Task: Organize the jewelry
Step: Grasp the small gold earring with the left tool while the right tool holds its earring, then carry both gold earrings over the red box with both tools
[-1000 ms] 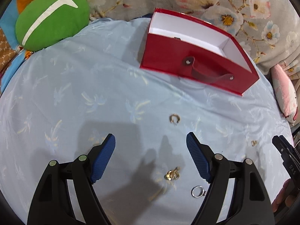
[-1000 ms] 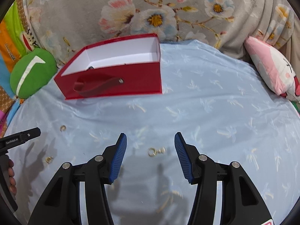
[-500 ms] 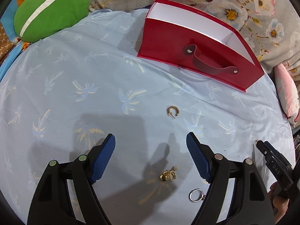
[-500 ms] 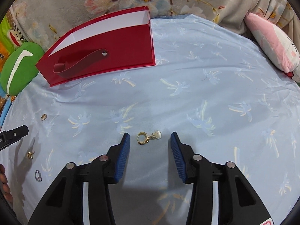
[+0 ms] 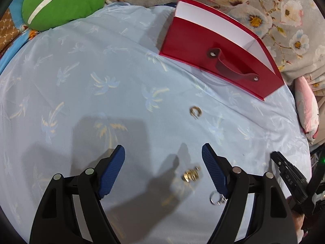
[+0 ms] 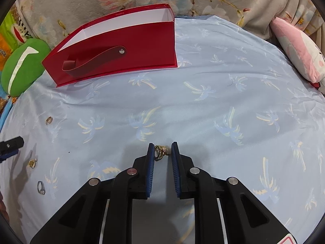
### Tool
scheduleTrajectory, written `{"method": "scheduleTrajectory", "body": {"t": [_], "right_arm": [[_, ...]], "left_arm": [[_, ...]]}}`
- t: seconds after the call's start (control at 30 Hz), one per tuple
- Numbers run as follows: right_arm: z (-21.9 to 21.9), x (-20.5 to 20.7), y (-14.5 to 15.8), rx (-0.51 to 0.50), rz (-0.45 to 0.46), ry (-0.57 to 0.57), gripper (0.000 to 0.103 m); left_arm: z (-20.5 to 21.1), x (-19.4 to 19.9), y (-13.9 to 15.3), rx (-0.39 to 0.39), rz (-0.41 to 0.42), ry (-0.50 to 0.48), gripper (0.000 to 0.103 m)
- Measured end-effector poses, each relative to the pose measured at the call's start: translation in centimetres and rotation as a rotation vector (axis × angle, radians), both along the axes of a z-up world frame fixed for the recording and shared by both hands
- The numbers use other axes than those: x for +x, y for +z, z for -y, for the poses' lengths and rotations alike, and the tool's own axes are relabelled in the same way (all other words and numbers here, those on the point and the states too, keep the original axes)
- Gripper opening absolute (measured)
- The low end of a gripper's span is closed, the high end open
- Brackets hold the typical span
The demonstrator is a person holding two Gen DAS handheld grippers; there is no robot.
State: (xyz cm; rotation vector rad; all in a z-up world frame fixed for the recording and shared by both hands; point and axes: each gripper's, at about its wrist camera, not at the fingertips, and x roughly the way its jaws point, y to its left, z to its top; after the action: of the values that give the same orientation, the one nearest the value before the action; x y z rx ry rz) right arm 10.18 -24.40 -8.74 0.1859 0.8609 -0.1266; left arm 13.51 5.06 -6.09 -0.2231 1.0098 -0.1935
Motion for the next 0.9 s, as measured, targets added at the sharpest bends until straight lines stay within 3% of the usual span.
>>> {"method": "scheduleTrajectory", "body": {"t": [0.2,0.3,0.4,0.63,0.83,0.9], "right_arm": [[-0.8,-1.1,0.6,0.008,0.012,0.015,0.013],[-0.9,-1.4,0.8,0.01,0.015,0.02,0.013],[-0.9,-1.7,1.1,0.016,0.021,0.022,0.013],[-1.1,-1.9,1.4,0.033,0.028,0.027,0.013],[-1.6,-2.1,1.6,0.042,0.034,0.042,0.013],[-1.8,-2.3,1.9,0.046,0.04,0.047,0.013]], "left_arm": [[3.1,-2.0,-0.7,0.018,-0.008,-0.097,0.075],[4.1,-2.1,-1.1,0.059,0.005,-0.111,0.068],[4.4,-1.9,-1.1,0.073,0.01,-0.12,0.056],[4.6,-1.9,-1.2,0.076,0.01,-0.137,0.018],[4.6,-2.2,-1.1,0.065,0.022,-0.147,0.011],[4.5,-2.3,-0.7,0.046,0.025,-0.155,0.002]]}}
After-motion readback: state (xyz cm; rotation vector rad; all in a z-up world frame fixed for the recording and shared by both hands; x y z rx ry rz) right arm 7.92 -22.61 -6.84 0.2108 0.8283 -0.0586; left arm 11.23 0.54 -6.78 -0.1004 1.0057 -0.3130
